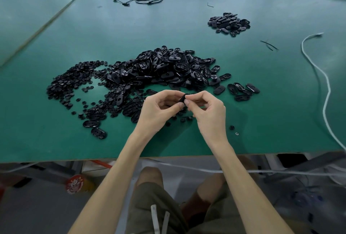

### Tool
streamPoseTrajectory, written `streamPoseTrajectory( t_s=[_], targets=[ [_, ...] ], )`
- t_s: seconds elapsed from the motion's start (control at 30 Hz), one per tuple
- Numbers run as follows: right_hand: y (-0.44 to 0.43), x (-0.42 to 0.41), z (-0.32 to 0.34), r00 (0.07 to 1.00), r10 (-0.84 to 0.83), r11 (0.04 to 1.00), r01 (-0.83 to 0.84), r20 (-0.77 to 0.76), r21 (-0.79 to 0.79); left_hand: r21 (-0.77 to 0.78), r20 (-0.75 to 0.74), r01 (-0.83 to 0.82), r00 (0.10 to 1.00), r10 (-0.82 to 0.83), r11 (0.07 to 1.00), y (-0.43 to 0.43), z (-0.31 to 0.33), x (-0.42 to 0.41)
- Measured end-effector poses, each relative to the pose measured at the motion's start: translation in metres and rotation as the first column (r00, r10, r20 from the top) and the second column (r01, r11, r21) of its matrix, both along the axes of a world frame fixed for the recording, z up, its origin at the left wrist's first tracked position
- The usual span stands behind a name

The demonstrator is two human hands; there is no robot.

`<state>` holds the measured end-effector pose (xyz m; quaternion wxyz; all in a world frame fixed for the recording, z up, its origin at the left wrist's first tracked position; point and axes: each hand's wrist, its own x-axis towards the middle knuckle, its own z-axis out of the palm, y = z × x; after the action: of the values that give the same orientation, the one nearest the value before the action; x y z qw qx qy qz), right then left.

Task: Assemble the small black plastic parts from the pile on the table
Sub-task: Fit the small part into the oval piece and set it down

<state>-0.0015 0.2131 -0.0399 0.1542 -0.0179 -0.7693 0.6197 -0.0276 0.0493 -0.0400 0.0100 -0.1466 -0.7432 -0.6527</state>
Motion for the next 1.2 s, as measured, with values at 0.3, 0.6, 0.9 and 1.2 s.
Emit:
streamPoseTrajectory(
  t_s=[0.3,0.6,0.9,1.2],
  targets=[
    [0.000,0.001,-0.001,0.999,0.041,0.999,-0.041,-0.001,-0.008,0.002,-0.006,-0.008,1.000,0.008,1.000,-0.001,0.000,0.000],
    [-0.001,0.002,0.004,0.998,-0.017,0.997,0.021,-0.055,0.074,0.013,0.001,-0.018,1.000,0.018,1.000,-0.002,0.001,0.000],
    [-0.010,0.002,0.000,0.977,0.193,0.933,-0.154,-0.092,0.326,0.086,0.041,-0.160,0.987,0.157,0.983,-0.003,-0.004,-0.002],
    [-0.004,0.001,0.004,0.994,0.097,0.994,-0.095,-0.047,0.051,0.070,0.021,-0.075,0.997,0.073,0.995,-0.002,0.000,0.001]
  ],
)
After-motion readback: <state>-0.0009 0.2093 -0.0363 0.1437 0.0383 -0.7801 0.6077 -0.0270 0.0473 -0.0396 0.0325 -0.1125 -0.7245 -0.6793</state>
